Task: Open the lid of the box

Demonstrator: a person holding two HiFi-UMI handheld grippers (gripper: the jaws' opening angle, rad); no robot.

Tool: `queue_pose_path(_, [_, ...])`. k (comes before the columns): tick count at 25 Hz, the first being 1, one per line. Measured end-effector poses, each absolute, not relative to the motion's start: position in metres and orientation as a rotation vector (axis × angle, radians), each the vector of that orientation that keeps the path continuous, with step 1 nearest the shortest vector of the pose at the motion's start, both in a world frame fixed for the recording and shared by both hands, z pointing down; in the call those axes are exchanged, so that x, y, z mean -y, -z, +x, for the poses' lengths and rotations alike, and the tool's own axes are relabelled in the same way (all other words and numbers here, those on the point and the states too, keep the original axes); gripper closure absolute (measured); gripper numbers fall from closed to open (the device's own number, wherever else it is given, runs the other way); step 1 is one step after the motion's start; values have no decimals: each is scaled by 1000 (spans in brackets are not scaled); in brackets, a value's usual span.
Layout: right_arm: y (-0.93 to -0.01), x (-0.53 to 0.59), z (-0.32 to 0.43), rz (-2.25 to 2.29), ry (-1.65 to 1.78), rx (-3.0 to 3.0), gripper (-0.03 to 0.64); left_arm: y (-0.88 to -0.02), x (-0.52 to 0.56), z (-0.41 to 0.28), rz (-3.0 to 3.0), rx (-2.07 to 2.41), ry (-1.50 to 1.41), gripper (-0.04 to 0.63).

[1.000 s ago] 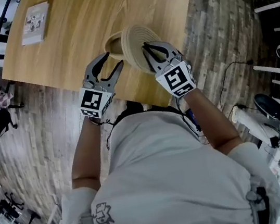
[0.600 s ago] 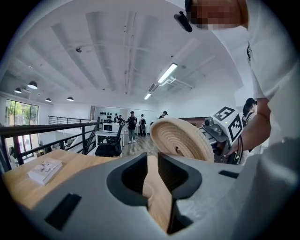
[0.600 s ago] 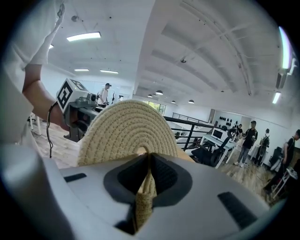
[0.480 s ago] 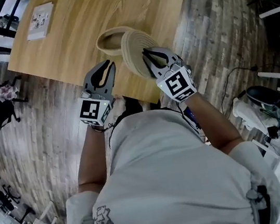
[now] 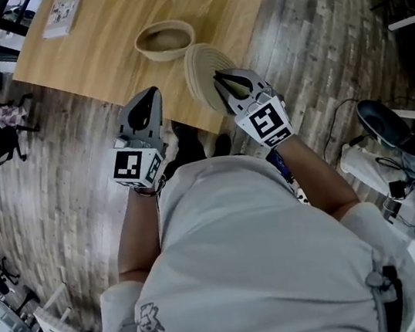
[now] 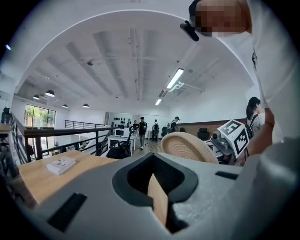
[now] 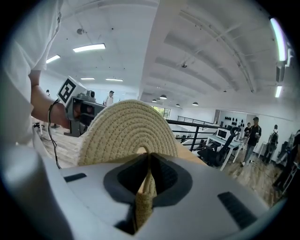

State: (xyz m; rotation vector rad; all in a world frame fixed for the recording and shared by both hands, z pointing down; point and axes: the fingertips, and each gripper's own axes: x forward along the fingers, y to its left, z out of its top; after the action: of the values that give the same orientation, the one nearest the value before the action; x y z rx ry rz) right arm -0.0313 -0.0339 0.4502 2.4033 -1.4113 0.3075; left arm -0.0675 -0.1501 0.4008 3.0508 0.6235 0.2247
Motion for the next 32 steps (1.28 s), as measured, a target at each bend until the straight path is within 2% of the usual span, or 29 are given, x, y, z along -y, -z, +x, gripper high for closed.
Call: queue_pose_path(32, [-393, 103, -169, 2527, -172, 1409, 589, -360, 228, -200, 2984, -837, -122, 589])
